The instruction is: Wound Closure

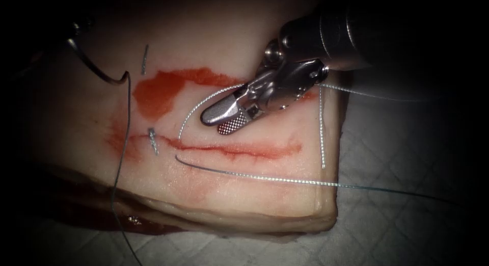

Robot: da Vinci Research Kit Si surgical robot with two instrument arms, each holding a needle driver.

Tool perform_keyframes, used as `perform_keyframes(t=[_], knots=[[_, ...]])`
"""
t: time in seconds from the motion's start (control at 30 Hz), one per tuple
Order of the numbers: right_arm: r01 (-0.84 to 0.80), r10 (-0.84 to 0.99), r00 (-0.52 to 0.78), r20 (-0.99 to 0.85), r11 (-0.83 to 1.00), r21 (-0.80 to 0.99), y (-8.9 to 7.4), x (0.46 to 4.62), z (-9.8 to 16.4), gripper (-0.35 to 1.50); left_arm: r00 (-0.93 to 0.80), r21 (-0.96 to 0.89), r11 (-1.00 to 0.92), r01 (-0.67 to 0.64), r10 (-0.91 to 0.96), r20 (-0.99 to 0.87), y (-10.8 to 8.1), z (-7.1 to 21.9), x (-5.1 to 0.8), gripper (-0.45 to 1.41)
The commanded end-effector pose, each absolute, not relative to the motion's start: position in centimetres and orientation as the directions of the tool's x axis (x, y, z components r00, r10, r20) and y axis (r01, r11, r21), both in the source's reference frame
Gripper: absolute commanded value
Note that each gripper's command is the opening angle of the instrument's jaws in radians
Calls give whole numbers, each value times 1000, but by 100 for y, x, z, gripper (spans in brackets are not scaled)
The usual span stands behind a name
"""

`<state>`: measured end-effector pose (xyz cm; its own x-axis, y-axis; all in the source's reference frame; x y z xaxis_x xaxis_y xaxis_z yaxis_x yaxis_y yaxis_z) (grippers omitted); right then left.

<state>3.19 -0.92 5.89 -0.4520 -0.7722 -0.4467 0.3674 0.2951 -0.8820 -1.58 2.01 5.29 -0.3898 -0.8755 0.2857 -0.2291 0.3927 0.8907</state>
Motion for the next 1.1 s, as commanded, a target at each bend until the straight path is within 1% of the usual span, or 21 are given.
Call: perform_keyframes(t=[0.03, 0.13, 0.2, 0.33, 0.4, 0.47, 0.5, 0.53, 0.57, 0.67, 0.7, 0.73, 0.97, 1.1], knots=[[370, -761, -469, -447, 291, -883, -101, 347, 605, 41, -390, 890, 394, -230, -875, 287, 202, 534, -163, -45], [388, -741, -483, -467, 298, -872, -111, 361, 617, 36, -391, 891, 393, -227, -875, 286, 202, 534, -163, -45], [403, -726, -487, -485, 306, -863, -119, 369, 626, 36, -391, 891, 393, -227, -875, 286, 202, 534, -163, -45], [416, -707, -507, -493, 300, -859, -133, 376, 639, 32, -391, 891, 393, -227, -875, 286, 202, 533, -163, -45], [422, -698, -514, -499, 301, -855, -137, 376, 643, 22, -391, 891, 393, -227, -875, 286, 202, 533, -163, -45], [429, -696, -500, -514, 316, -846, -137, 376, 643, 2, -391, 891, 393, -227, -875, 286, 202, 533, -163, -45], [432, -696, -500, -515, 315, -845, -137, 375, 642, -1, -391, 891, 393, -227, -875, 286, 202, 533, -163, -45], [434, -698, -498, -515, 314, -845, -137, 374, 642, -10, -391, 891, 393, -227, -875, 286, 202, 533, -163, -45], [443, -693, -502, -517, 307, -842, -137, 373, 640, -15, -391, 891, 393, -227, -875, 286, 202, 533, -163, -45], [439, -691, -508, -515, 307, -845, -133, 369, 635, -18, -391, 891, 393, -227, -875, 286, 202, 533, -163, -45], [430, -697, -520, -494, 286, -856, -129, 368, 629, -30, -391, 891, 393, -228, -875, 286, 202, 533, -163, -45], [428, -699, -524, -486, 277, -860, -127, 368, 627, -35, -391, 891, 393, -227, -875, 286, 202, 533, -163, -45], [426, -705, -543, -457, 237, -873, -113, 361, 615, -35, -391, 891, 393, -228, -875, 286, 202, 533, -163, -45], [425, -717, -528, -455, 240, -873, -112, 360, 610, -35, -390, 893, 388, -230, -877, 280, 202, 533, -163, -45]])
